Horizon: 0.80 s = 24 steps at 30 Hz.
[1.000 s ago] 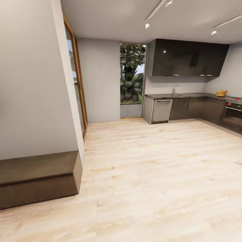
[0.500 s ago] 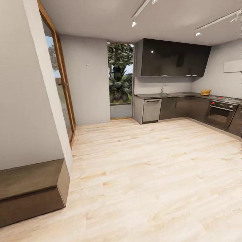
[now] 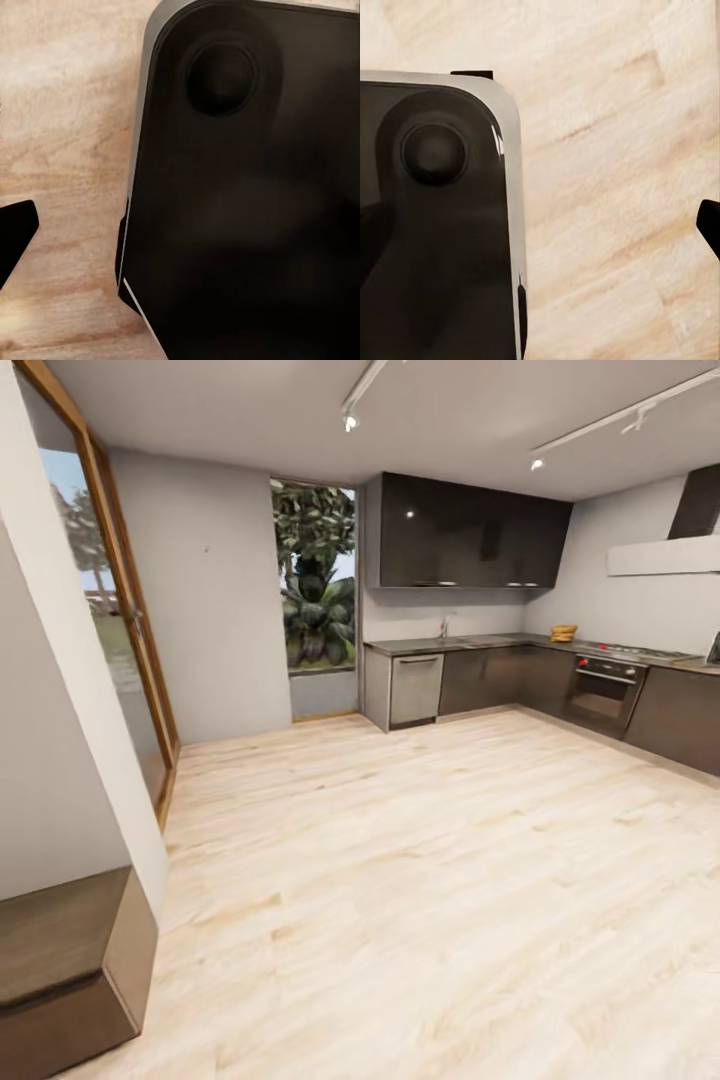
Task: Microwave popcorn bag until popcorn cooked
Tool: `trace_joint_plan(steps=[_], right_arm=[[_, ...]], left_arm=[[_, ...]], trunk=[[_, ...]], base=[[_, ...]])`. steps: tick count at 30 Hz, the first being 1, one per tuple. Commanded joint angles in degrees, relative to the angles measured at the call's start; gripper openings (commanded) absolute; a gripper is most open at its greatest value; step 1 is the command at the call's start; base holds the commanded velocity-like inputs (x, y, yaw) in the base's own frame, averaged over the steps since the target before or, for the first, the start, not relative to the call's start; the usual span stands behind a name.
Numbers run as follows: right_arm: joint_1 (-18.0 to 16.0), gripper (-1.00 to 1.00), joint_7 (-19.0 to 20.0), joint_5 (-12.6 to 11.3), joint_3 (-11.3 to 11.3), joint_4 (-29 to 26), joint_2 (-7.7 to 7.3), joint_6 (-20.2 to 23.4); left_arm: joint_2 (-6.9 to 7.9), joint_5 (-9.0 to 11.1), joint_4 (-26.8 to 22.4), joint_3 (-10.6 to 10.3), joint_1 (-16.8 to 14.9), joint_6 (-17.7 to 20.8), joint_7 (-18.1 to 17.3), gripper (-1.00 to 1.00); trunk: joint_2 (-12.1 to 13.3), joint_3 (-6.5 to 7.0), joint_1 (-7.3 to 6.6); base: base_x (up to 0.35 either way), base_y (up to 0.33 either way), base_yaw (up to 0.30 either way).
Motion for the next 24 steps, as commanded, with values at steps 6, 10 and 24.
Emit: trace_joint_plan(steps=[6,10,24], right_arm=[[-0.04,1.00,-0.09,0.02,-0.11,0.09,0.00,-0.28],[-0.01,1.00,-0.10,0.02,-0.11,0.09,0.00,-0.28],[0.00,1.00,-0.12,0.02,-0.11,0.09,0.02,-0.28]], left_arm=[[-0.01,0.05,-0.09,0.28,0.04,-0.08,-0.03,1.00],[-0.01,0.05,-0.09,0.28,0.04,-0.08,-0.03,1.00],[-0.01,0.05,-0.09,0.28,0.04,0.00,-0.03,1.00]], trunk=[[-0.02,-0.03,0.03],[-0.02,-0.03,0.03],[-0.02,-0.03,0.03]], base=[[0.257,0.000,-0.236],[0.257,0.000,-0.108],[0.257,0.000,-0.156]])
